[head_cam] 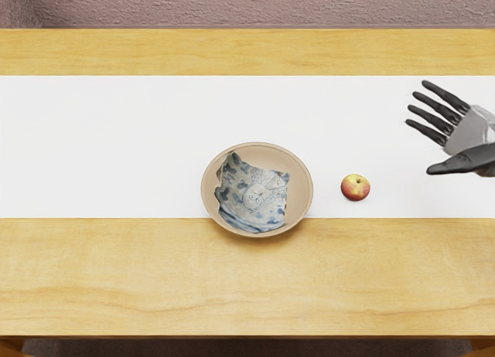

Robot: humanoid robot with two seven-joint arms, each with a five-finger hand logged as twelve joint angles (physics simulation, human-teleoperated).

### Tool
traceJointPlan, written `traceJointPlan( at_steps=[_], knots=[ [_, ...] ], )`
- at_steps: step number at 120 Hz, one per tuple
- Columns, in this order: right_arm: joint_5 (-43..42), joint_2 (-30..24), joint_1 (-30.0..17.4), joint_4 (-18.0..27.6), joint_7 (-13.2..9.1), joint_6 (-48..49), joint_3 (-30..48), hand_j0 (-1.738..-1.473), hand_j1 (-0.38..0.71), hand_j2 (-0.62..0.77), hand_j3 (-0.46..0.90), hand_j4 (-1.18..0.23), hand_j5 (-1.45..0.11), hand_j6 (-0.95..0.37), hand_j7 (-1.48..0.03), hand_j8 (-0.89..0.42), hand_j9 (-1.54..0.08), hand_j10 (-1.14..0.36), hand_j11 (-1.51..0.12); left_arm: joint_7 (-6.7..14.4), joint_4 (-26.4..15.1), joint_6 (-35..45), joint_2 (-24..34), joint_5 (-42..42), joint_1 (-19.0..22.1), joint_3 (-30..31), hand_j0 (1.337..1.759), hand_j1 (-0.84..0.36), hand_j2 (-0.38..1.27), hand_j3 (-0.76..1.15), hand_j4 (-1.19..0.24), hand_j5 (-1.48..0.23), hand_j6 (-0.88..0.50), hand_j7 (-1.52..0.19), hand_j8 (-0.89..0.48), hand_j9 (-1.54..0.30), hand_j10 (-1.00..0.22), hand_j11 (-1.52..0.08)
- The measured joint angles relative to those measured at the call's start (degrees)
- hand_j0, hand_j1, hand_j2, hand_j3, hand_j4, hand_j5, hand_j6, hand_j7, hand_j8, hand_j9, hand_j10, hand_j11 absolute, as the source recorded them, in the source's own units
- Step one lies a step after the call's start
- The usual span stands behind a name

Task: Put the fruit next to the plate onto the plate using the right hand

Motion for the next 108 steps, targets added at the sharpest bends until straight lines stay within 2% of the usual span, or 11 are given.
traceJointPlan(
  at_steps=[14, 20, 31, 43, 62, 76, 90, 108],
  knots=[
    [0.23, 0.23, -0.09, -0.22, -0.04, 0.00, 0.34, -1.658, -0.35, 0.00, 0.00, 0.00, 0.00, 0.00, 0.00, 0.00, 0.00, 0.00, 0.00, 0.00, 0.03, 0.00, 0.00, 0.00, 0.00, 0.00, 1.658, 0.34, 0.00, 0.00, -0.01, -0.01, -0.01, -0.01, -0.01, -0.01, -0.01, -0.01],
    [0.36, 0.39, 0.79, -0.03, -0.05, 0.00, -2.46, -1.658, -0.35, 0.00, 0.00, 0.00, 0.00, 0.00, 0.00, 0.00, 0.00, 0.00, 0.00, 0.00, 0.02, 0.00, 0.00, 0.00, 0.00, 0.02, 1.658, 0.34, 0.00, 0.00, -0.01, -0.01, -0.01, -0.01, -0.01, -0.01, -0.01, -0.01],
    [0.18, 0.37, 5.22, -0.02, -0.06, -0.41, -11.16, -1.658, -0.35, 0.00, 0.00, 0.00, 0.00, 0.00, 0.00, 0.00, 0.00, 0.00, 0.00, -0.01, 0.04, 0.01, 0.00, 0.00, 0.08, -0.05, 1.658, 0.34, 0.00, 0.00, -0.01, -0.01, -0.01, -0.01, -0.01, -0.01, -0.01, -0.01],
    [-0.18, 0.68, 11.60, 0.24, -0.02, -1.50, -16.82, -1.658, -0.32, 0.00, 0.00, -0.03, -0.03, -0.03, -0.03, -0.02, -0.03, -0.03, -0.03, 0.00, 0.04, 0.00, 0.00, 0.01, 0.09, -0.06, 1.658, 0.34, 0.00, 0.00, -0.01, -0.01, -0.01, -0.01, -0.01, -0.01, -0.01, -0.01],
    [-8.80, -1.75, 18.35, 0.92, -0.94, -2.16, -23.47, -1.658, -0.29, -0.01, 0.00, -0.05, -0.06, -0.05, -0.06, -0.05, -0.06, -0.05, -0.06, 0.00, 0.03, 0.00, 0.00, 0.00, 0.09, -0.01, 1.658, 0.34, 0.00, 0.00, -0.01, -0.01, -0.01, -0.01, -0.01, -0.01, -0.01, -0.01],
    [-12.93, -5.30, 19.47, 3.57, -1.51, -2.45, -25.38, -1.658, -0.31, -0.01, 0.00, -0.03, -0.04, -0.03, -0.04, -0.03, -0.04, -0.03, -0.04, 0.00, 0.02, 0.00, 0.00, 0.00, 0.02, 0.01, 1.658, 0.34, 0.00, 0.00, -0.01, -0.01, -0.01, -0.01, -0.01, -0.01, -0.01, -0.01],
    [-22.00, -6.86, 19.30, 8.81, -5.33, -8.59, -26.22, -1.658, -0.33, 0.00, 0.00, -0.02, -0.02, -0.02, -0.02, -0.02, -0.02, -0.02, -0.02, 0.00, 0.02, 0.00, 0.00, 0.00, 0.00, 0.02, 1.658, 0.34, 0.00, 0.00, -0.01, -0.01, -0.01, -0.01, -0.01, -0.01, -0.01, -0.01],
    [-27.06, -6.80, 19.93, 14.48, -6.97, -13.70, -26.48, -1.658, -0.34, 0.00, 0.00, -0.01, -0.01, -0.01, -0.01, -0.01, -0.01, -0.01, -0.01, -0.01, 0.02, 0.01, 0.00, 0.00, 0.00, 0.02, 1.658, 0.34, 0.00, 0.00, -0.01, -0.01, -0.01, -0.01, -0.01, -0.01, -0.01, -0.01]
  ],
)
